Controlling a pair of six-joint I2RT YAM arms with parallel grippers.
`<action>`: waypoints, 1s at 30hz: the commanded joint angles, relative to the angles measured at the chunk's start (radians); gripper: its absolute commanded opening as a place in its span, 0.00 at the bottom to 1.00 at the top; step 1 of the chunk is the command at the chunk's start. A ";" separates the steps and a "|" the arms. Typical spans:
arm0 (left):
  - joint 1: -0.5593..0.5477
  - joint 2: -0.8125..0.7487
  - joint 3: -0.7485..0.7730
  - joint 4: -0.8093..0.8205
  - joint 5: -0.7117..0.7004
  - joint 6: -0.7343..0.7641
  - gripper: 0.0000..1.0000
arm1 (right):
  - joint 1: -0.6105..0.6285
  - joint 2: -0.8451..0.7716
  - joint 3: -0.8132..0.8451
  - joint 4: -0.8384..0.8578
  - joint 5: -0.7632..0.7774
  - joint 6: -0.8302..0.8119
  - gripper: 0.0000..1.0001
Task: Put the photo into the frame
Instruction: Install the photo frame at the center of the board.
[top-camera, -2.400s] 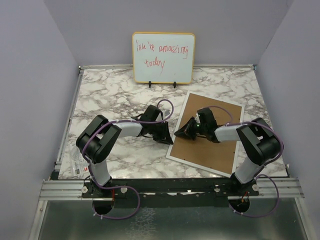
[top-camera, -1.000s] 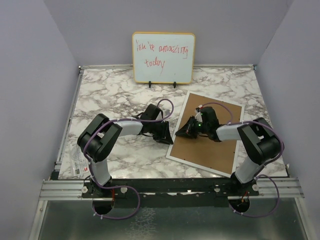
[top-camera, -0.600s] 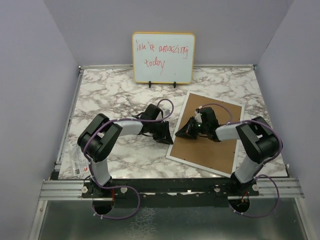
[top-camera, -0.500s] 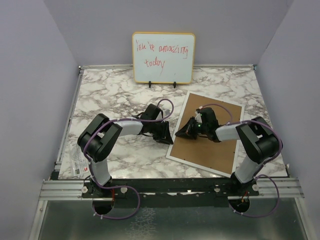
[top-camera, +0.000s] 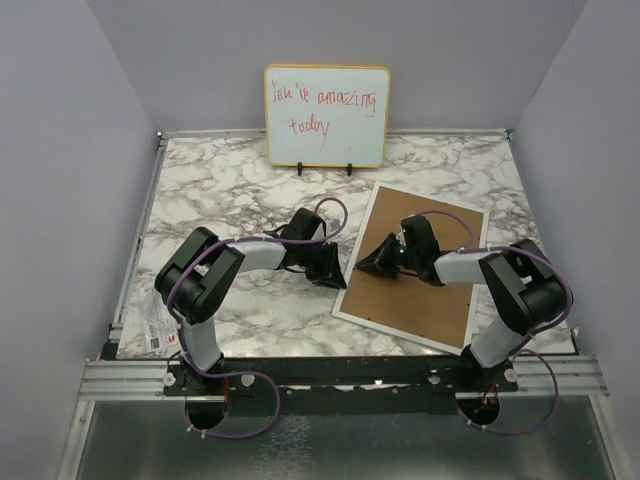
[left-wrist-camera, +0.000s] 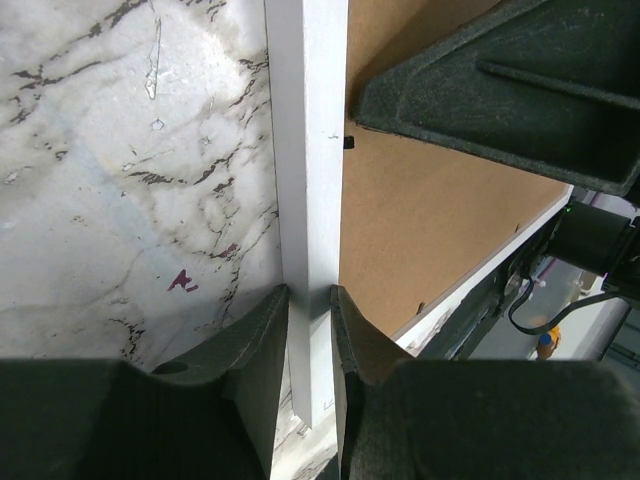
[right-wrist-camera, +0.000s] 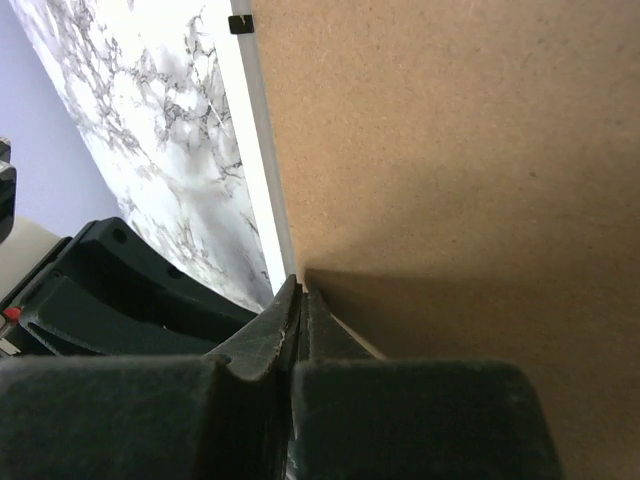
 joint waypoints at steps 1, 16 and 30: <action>0.006 0.087 -0.055 -0.157 -0.184 0.080 0.26 | -0.006 0.005 -0.050 -0.151 0.094 -0.090 0.01; 0.011 0.105 -0.043 -0.156 -0.182 0.082 0.25 | -0.005 -0.099 -0.105 0.213 -0.113 -0.087 0.01; 0.011 0.105 -0.040 -0.155 -0.177 0.080 0.24 | -0.001 0.019 -0.084 0.300 -0.120 -0.057 0.01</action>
